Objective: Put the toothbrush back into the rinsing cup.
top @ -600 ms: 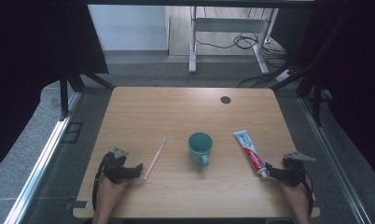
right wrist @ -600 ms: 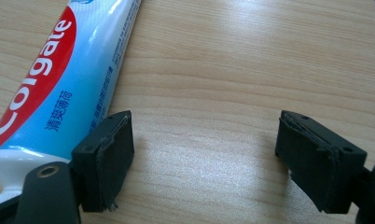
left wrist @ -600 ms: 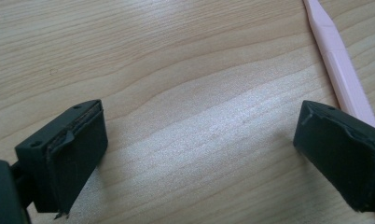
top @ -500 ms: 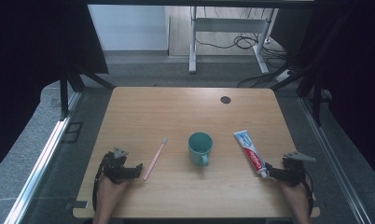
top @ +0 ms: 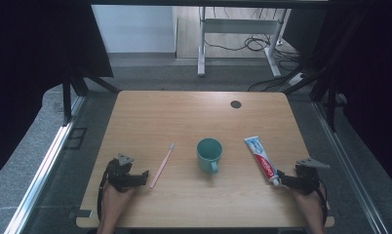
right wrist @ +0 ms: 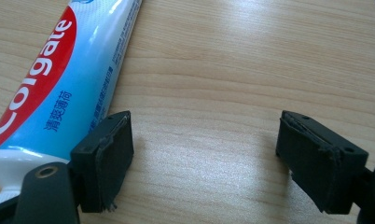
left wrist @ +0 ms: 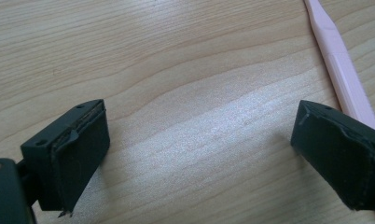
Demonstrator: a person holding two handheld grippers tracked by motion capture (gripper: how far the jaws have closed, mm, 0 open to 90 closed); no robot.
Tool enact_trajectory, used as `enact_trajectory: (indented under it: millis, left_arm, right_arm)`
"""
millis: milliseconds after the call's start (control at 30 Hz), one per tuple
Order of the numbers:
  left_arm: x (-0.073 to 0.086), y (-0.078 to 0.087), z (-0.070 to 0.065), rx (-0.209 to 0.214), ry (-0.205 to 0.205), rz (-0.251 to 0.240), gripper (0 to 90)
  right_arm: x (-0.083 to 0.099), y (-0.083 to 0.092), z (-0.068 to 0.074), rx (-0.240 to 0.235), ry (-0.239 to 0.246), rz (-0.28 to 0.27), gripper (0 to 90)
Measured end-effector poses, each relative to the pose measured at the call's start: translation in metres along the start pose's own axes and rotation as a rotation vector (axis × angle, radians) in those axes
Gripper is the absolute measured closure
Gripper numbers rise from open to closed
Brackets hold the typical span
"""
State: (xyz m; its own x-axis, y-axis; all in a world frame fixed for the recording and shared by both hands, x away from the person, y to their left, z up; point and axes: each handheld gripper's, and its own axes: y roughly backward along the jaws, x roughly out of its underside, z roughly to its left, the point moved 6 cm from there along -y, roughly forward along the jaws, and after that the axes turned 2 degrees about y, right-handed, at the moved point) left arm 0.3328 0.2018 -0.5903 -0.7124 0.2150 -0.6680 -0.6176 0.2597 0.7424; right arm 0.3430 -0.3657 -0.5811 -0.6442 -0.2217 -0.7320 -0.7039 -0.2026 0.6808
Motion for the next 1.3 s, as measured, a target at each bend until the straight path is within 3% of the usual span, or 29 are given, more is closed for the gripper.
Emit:
enact_trajectory:
  millis: [967,1300]
  left_arm:
    - [-0.008,0.007,-0.005,0.035,-0.051,0.026,14.1]
    - [-0.015,0.016,0.0,0.037,-0.067,0.056,15.5]
  right_arm:
    - [0.0,0.0,-0.003,0.003,-0.004,0.001,18.5]
    - [0.0,0.0,-0.003,0.003,-0.003,0.001,18.4]
